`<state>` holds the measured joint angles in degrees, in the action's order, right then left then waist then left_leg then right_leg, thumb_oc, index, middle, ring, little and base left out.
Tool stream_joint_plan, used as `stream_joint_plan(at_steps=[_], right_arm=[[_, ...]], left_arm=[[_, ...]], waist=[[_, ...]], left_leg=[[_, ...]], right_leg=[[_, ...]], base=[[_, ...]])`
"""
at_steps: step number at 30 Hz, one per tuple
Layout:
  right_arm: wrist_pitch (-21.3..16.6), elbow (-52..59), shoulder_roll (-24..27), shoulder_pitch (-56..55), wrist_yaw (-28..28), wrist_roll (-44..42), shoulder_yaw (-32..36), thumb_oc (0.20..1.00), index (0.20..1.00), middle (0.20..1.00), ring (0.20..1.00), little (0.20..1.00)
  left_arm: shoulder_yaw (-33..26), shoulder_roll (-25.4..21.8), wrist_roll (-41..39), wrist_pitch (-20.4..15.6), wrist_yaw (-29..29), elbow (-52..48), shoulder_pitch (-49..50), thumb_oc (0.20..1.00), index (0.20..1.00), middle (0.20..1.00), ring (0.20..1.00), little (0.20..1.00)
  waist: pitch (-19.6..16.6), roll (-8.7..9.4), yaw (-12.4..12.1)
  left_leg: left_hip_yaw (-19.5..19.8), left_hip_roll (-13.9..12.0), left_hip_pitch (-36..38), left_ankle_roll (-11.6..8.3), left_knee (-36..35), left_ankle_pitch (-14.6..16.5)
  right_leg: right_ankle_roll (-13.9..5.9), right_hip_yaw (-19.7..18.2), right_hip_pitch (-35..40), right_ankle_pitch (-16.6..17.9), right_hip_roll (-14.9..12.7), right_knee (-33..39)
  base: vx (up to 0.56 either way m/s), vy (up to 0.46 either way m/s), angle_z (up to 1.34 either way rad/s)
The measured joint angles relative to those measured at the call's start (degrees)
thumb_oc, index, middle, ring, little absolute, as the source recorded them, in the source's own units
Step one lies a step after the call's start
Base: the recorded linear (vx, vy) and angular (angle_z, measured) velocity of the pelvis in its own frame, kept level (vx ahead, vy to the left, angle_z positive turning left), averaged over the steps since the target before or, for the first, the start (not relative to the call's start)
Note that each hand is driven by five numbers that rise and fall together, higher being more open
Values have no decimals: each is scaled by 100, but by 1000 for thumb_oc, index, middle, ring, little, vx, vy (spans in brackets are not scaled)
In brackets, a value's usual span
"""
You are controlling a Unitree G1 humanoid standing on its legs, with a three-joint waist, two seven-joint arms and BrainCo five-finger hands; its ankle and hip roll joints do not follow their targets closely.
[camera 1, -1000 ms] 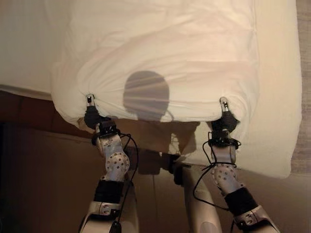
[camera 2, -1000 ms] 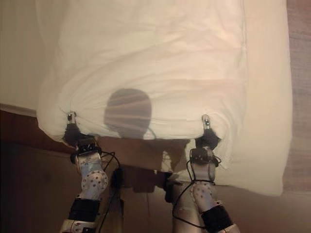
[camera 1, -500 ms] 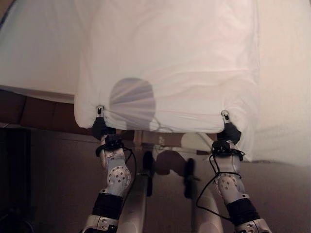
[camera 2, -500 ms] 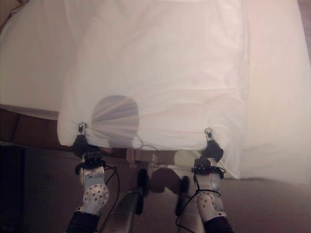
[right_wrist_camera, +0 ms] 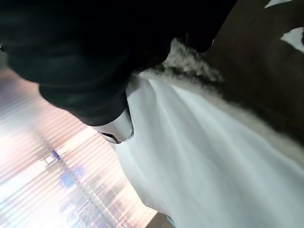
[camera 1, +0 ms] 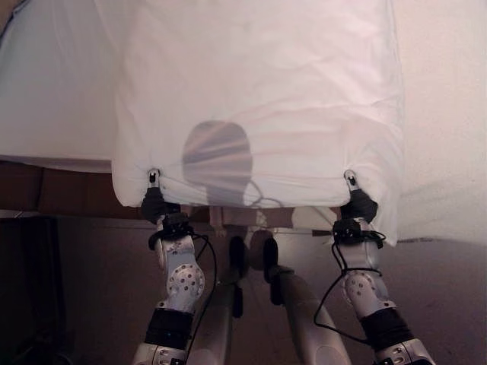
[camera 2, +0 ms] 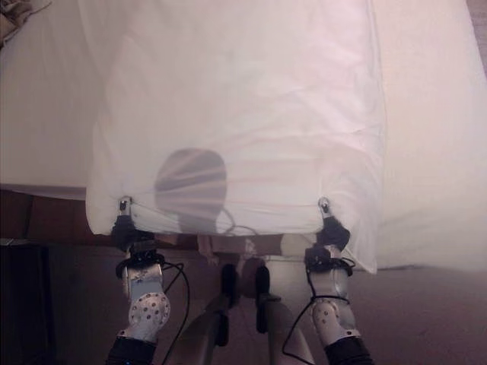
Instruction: Make the bed
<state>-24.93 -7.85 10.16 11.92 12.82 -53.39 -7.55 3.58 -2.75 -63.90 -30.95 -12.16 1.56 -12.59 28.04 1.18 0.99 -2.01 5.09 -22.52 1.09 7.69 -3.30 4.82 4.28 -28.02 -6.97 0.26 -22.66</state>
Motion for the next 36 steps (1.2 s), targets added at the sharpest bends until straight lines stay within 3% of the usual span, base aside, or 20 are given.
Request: stream_joint_plan(at_steps=[2,5,6,9,10,12,14,16,17,19,20,21,22,23,24,26,27,29,30,36], right_arm=[[-3,-11,7,0,30,2,1,200,200,200,200,200],[-16,-30,33,8,39,5,1,200,200,200,200,200],[-46,-27,53,8,77,3,3,200,200,200,200,200],[-81,-50,108,31,81,0,1,200,200,200,200,200],[-94,-82,124,46,76,-7,-9,200,200,200,200,200],[-122,-126,154,30,87,-16,5,200,200,200,200,200],[-154,-131,151,23,95,-20,9,200,200,200,200,200],[-186,-139,169,-15,151,-21,19,200,200,200,200,200],[-193,-77,220,-69,207,-4,191,200,200,200,200,200],[-242,-14,156,-194,366,-9,377,200,200,200,200,200],[-257,-30,123,-234,383,-5,382,200,200,200,200,200],[-256,-45,91,-168,397,-13,341,200,200,200,200,200],[-258,-56,43,-185,397,-16,335,200,200,200,200,200],[-252,-99,-106,-130,358,-34,301,200,200,200,200,200],[-245,-92,-116,-140,325,-74,251,200,200,200,200,200],[-225,-130,-112,-130,177,-207,89,200,200,200,200,200],[-208,-134,-111,-142,117,-251,10,200,200,200,200,200],[-210,-144,-98,-202,11,-290,4,200,200,200,200,200],[-209,-180,-87,-206,-19,-312,-11,200,200,200,200,200],[-208,-171,-9,-239,-107,-357,-143,200,200,200,200,200]], left_arm=[[4,2,-15,33,5,4,1,200,200,200,200,200],[8,8,-53,46,25,10,-32,200,200,200,200,200],[14,6,-55,63,32,50,-111,200,200,200,200,200],[16,40,-52,71,37,91,-149,200,200,200,200,200],[13,40,-40,70,47,116,-152,200,200,200,200,200],[20,57,-40,69,55,258,-288,200,200,200,200,200],[25,75,-43,68,67,337,-299,200,200,200,200,200],[76,87,-47,68,95,486,-297,200,200,200,200,200],[308,117,-66,47,104,685,-348,200,200,200,200,200],[517,183,-96,55,135,824,-451,200,200,200,200,200],[518,160,-100,54,140,822,-464,200,200,200,200,200],[512,77,-99,54,146,809,-493,200,200,200,200,200],[505,21,-99,54,153,807,-496,200,200,200,200,200],[445,-107,-85,54,146,796,-478,200,200,200,200,200],[416,-141,-86,54,141,785,-472,200,200,200,200,200],[267,-169,-96,51,129,745,-412,200,200,200,200,200],[206,-191,-95,51,129,723,-320,200,200,200,200,200],[220,-137,-91,53,125,639,-157,200,200,200,200,200],[220,-116,-70,52,109,605,-104,200,200,200,200,200],[195,-117,-27,52,32,418,146,200,200,200,200,200]], waist=[[3,-12,-1],[-4,-27,8],[-10,-6,0],[-14,0,-39],[-17,2,-26],[-19,0,-32],[-23,-2,-34],[-42,-18,-32],[-62,-59,-12],[-114,-54,56],[-115,-52,119],[-116,-62,131],[-119,-57,100],[-131,-57,113],[-132,-56,87],[-132,-50,71],[-136,-42,36],[-176,28,5],[-175,23,59],[-171,84,135]], left_leg=[[-81,-10,-30,-51,108,35],[-366,-195,-127,-358,408,286],[-27,-266,-422,-447,1009,393],[762,-652,-416,-567,1040,478],[1189,-1046,-336,-646,683,478],[1286,-1559,-395,-685,212,485],[1136,-1783,-441,-686,67,482],[934,-1577,-447,-554,160,388],[593,-1199,-589,-567,410,398],[447,-761,-647,-535,513,178],[316,-640,-654,-435,521,124],[178,-446,-710,-220,640,180],[96,-411,-709,-143,661,201],[-123,-327,-696,-33,679,216],[-152,-273,-684,37,684,256],[-123,-168,-426,250,294,116],[-141,-204,-231,256,-50,-39],[-220,-70,-96,284,-185,-24],[-154,-50,-63,298,-222,-42],[-291,-112,-11,256,-314,-30]], right_leg=[[58,47,-10,-40,-19,-105],[171,115,-18,-77,-111,-220],[183,160,-45,-59,-187,-163],[128,115,-52,0,-274,-154],[89,98,-50,10,-245,-146],[21,185,-77,11,-170,-134],[-77,229,-135,3,-200,-160],[-286,264,-205,67,-363,-139],[-469,526,-225,108,-705,-97],[-817,571,-199,125,-1132,-58],[-871,543,-170,178,-1277,0],[-1073,469,-22,332,-1469,301],[-1114,479,50,401,-1546,451],[-975,573,254,595,-1639,801],[-969,584,376,706,-1596,954],[-1160,346,230,430,-1378,536],[-1033,268,87,156,-993,280],[-836,145,122,125,-545,456],[-815,-162,133,83,-399,415],[-699,-169,106,118,-315,474]], base=[[11,4,16],[39,72,12],[70,141,10],[74,250,0],[77,369,-13],[68,492,-4],[9,496,-5],[93,769,-11],[147,673,10],[155,604,36],[155,561,42],[96,356,19],[117,482,3],[78,435,-15],[70,555,-14],[8,287,-13],[14,193,-22],[7,146,-19],[1,90,4],[-12,-12,-14]])
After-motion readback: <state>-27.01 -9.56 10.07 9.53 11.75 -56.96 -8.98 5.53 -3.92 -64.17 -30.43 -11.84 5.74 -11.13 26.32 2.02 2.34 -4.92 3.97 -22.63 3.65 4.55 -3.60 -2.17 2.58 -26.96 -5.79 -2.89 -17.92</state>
